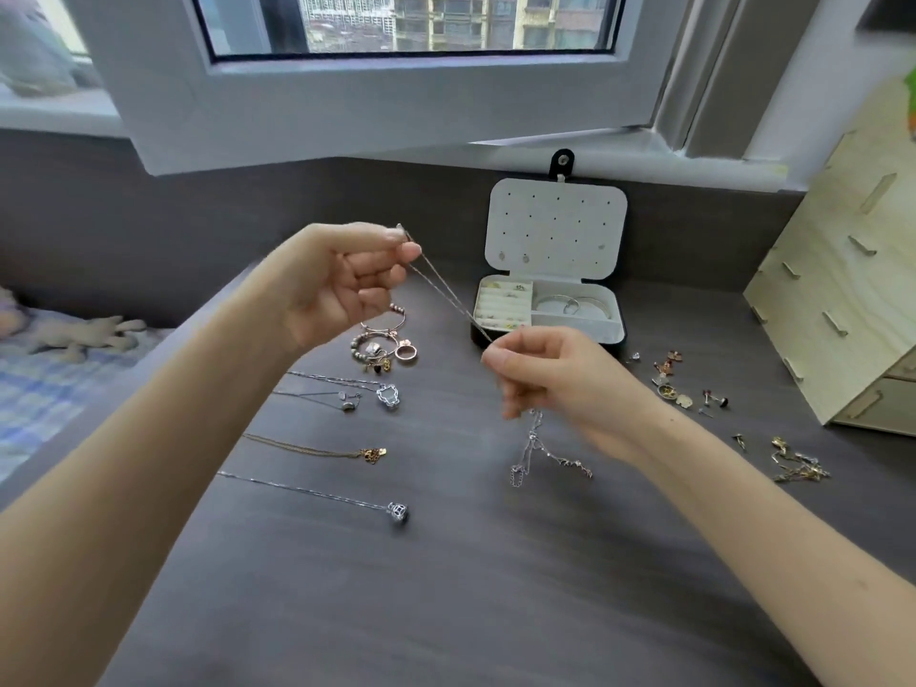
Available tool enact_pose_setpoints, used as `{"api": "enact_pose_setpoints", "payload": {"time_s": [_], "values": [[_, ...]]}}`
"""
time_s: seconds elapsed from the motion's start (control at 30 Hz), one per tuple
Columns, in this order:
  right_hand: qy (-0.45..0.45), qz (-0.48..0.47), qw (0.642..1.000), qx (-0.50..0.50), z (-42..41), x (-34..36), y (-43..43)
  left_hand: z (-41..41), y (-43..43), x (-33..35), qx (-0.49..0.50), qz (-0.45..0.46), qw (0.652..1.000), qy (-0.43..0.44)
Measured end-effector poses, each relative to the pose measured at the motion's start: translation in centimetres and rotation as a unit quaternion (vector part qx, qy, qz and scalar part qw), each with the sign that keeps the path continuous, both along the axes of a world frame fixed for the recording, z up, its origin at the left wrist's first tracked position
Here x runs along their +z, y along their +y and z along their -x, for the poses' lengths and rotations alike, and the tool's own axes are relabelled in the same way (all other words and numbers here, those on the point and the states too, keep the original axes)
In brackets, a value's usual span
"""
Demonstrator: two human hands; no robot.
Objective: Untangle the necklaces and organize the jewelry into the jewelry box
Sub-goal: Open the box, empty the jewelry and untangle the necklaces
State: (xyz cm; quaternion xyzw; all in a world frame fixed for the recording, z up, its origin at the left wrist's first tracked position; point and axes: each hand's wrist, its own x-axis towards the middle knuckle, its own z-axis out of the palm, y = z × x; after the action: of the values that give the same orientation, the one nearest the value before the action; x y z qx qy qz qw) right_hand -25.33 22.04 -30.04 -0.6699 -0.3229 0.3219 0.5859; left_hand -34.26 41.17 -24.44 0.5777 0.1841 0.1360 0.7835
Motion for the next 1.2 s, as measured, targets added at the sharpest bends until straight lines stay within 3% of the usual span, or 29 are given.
{"api": "enact_pose_setpoints", "payload": {"time_s": [0.13,0.33,0.43,0.6,0.87,1.07,1.2], "values": [[-0.045,0.062,0.997,0.009,1.0,0.1,0.4,3.5,2.2,-2.0,0.039,-0.063,0.997,0.031],[-0.163,0.169,0.971,0.055,3.2,-0.8,1.7,9.8,5.9,-4.8,0.075,-0.193,0.965,0.160],[-0.286,0.187,0.938,0.050,4.6,-1.7,3.3,12.1,7.7,-5.8,0.103,-0.192,0.956,0.196],[-0.435,0.190,0.880,-0.006,6.2,-3.4,5.9,12.5,9.3,-6.8,0.137,-0.289,0.919,0.230],[-0.460,0.188,0.867,-0.035,5.9,-4.2,6.4,11.3,10.4,-7.6,0.100,-0.412,0.855,0.297],[-0.491,0.196,0.849,-0.017,5.7,-4.0,5.4,10.6,10.6,-7.7,0.103,-0.453,0.825,0.322],[-0.482,0.193,0.854,-0.039,4.8,-3.2,3.6,10.2,10.4,-6.6,0.105,-0.530,0.765,0.349]]}}
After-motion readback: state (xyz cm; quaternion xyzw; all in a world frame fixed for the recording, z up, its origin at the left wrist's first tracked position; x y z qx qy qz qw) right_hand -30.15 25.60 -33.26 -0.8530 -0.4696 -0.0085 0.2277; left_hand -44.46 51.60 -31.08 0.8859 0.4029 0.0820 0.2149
